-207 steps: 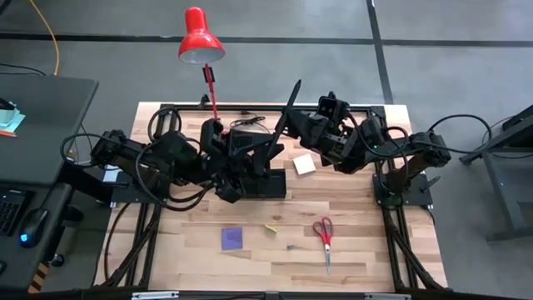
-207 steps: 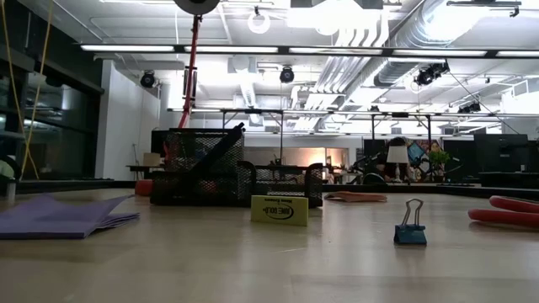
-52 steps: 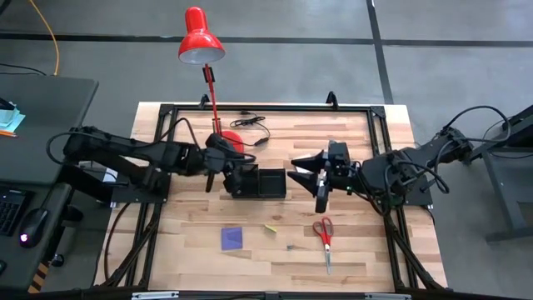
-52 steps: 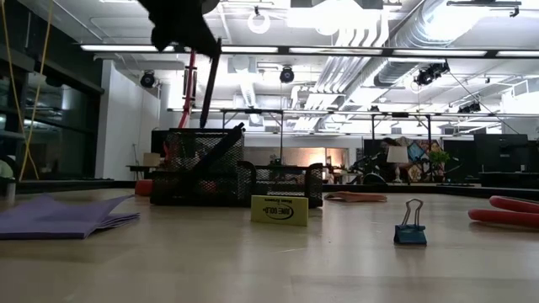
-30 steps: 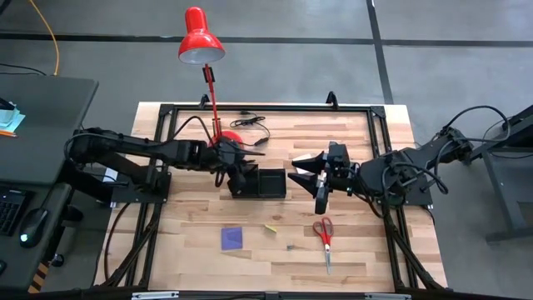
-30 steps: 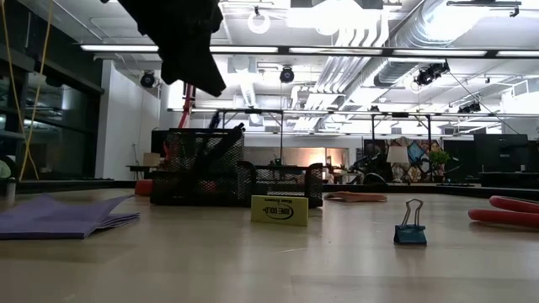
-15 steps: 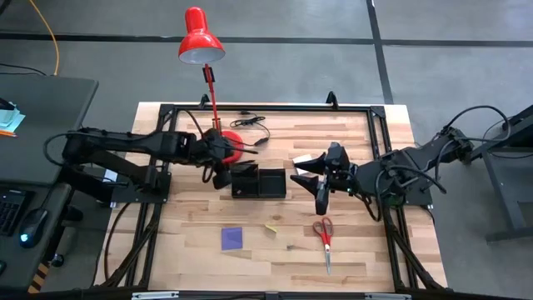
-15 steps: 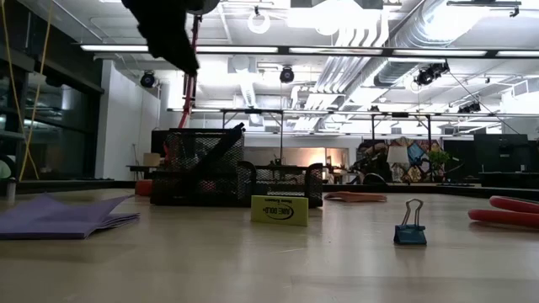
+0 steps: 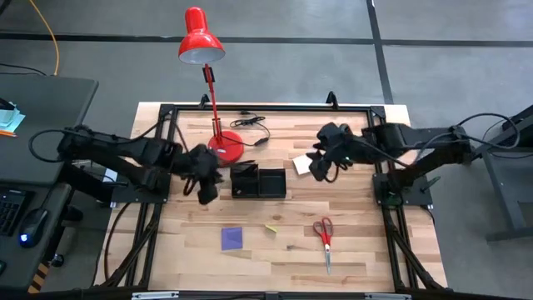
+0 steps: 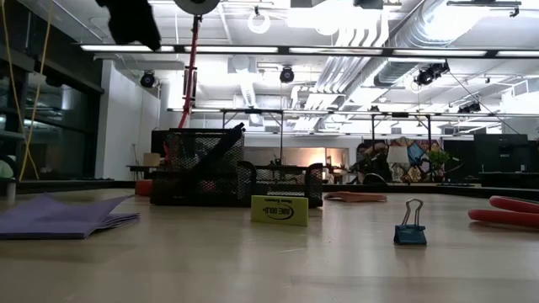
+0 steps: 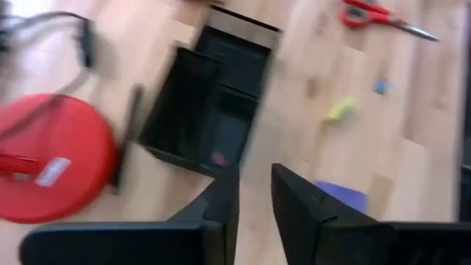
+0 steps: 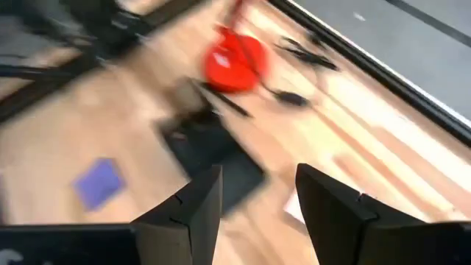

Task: Pick and place office supplies into organizer
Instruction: Put the purple sticky note into the desk organizer

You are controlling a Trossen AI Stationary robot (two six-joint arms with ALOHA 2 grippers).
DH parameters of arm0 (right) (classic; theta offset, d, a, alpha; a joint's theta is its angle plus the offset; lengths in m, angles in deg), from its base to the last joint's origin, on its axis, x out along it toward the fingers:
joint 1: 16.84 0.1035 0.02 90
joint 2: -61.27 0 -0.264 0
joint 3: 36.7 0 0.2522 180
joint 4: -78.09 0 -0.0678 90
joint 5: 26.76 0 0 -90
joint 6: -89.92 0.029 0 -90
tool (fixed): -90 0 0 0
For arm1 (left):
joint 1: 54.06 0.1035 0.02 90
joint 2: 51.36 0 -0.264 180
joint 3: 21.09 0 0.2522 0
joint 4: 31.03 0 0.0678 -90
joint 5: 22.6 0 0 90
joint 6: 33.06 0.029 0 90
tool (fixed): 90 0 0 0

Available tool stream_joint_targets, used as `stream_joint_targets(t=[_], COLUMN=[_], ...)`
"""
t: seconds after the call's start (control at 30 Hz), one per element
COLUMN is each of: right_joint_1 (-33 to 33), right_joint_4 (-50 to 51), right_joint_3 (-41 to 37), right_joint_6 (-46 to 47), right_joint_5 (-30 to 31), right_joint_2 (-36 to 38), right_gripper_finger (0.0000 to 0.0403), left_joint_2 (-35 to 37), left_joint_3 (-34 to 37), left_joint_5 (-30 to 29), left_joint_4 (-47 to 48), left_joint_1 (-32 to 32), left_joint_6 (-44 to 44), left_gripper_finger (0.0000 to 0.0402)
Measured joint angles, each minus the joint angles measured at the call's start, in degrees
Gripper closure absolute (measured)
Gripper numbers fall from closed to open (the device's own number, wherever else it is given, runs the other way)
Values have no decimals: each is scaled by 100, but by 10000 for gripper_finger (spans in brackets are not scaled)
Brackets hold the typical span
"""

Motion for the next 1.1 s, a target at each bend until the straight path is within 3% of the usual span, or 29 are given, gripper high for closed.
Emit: stream_joint_targets(t=[0.2,0.33,0.47,0.63,0.83,1.1], right_joint_1=[-145,130,537,1087,1604,1926], right_joint_4=[-468,-1589,-2945,-4213,-4311,-4833], right_joint_3=[-976,-1570,-2026,-2476,-2539,-2517], right_joint_6=[30,262,353,869,1219,1216], right_joint_5=[-701,-883,-894,-686,-100,393], right_joint_2=[61,61,40,-115,-471,-546], right_gripper_finger=[235,235,236,248,265,265], left_joint_2=[-68,-173,-437,-1133,-2117,-2868], left_joint_3=[64,218,410,612,603,600], left_joint_5=[-473,-798,-1195,-1318,-1118,-1006], left_joint_4=[-205,-491,-932,-1341,-1901,-1764], left_joint_1=[-1441,-2510,-3206,-3495,-3618,-3452], left_joint_6=[-670,-1379,-2275,-3872,-5000,-5940], left_gripper_finger=[372,376,351,283,213,202])
